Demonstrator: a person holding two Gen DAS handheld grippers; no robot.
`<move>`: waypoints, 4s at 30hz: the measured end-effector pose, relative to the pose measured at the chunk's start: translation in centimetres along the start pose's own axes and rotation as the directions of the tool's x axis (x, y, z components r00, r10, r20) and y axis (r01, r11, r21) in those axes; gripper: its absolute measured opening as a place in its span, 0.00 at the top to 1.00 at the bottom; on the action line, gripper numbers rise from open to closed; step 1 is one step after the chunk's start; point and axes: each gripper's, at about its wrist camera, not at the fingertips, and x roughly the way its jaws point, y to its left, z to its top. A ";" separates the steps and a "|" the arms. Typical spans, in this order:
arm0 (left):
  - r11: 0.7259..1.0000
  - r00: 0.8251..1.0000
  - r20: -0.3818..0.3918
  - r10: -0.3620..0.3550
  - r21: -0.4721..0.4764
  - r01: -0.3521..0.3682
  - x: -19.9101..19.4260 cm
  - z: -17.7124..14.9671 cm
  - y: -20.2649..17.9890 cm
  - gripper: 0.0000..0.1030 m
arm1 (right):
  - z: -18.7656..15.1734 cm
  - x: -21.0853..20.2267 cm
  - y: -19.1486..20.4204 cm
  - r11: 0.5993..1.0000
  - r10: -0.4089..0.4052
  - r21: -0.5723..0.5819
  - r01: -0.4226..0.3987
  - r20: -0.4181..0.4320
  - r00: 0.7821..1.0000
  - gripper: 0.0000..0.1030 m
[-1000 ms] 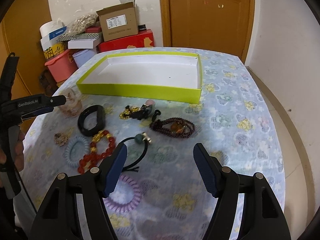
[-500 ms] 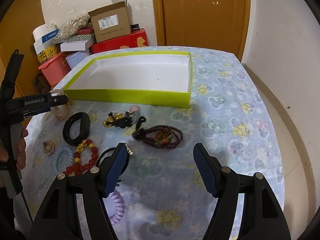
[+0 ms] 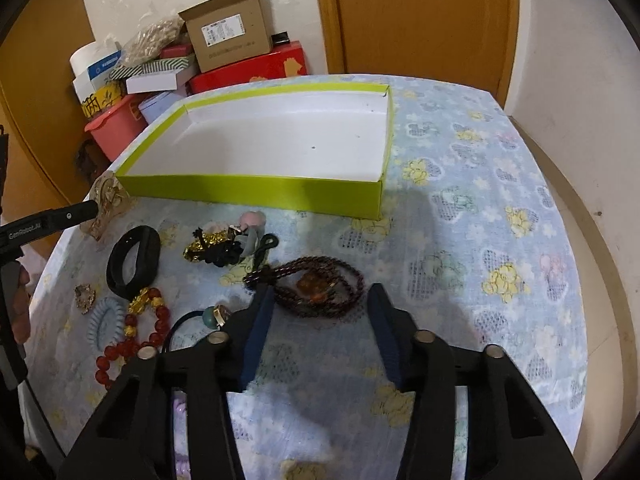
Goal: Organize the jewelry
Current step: 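Reach the left gripper to the clear claw clip while the right gripper reaches the brown bead necklace, then close the left gripper on the claw clip while the right gripper grasps the bead necklace, then carry both items over the green tray and open both grippers to drop them, then move the left gripper to the gold rhinestone clip while the right gripper reaches the black hair tie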
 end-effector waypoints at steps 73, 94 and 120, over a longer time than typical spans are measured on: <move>0.962 0.987 0.059 -0.146 0.242 0.128 -3.6 2.8 -5.7 0.53 | 4.9 -2.3 0.9 0.989 0.101 -0.119 -0.088 0.114 0.988 0.88; 0.960 0.998 -0.033 -0.059 0.271 0.066 8.2 9.6 -7.9 0.52 | 11.2 8.2 -3.5 0.999 0.032 -0.035 -0.032 0.002 0.999 0.88; 0.964 0.997 0.017 -0.079 0.257 0.072 3.3 6.6 -7.3 0.45 | 8.2 2.0 -1.6 0.999 0.046 -0.030 -0.044 0.078 0.996 0.64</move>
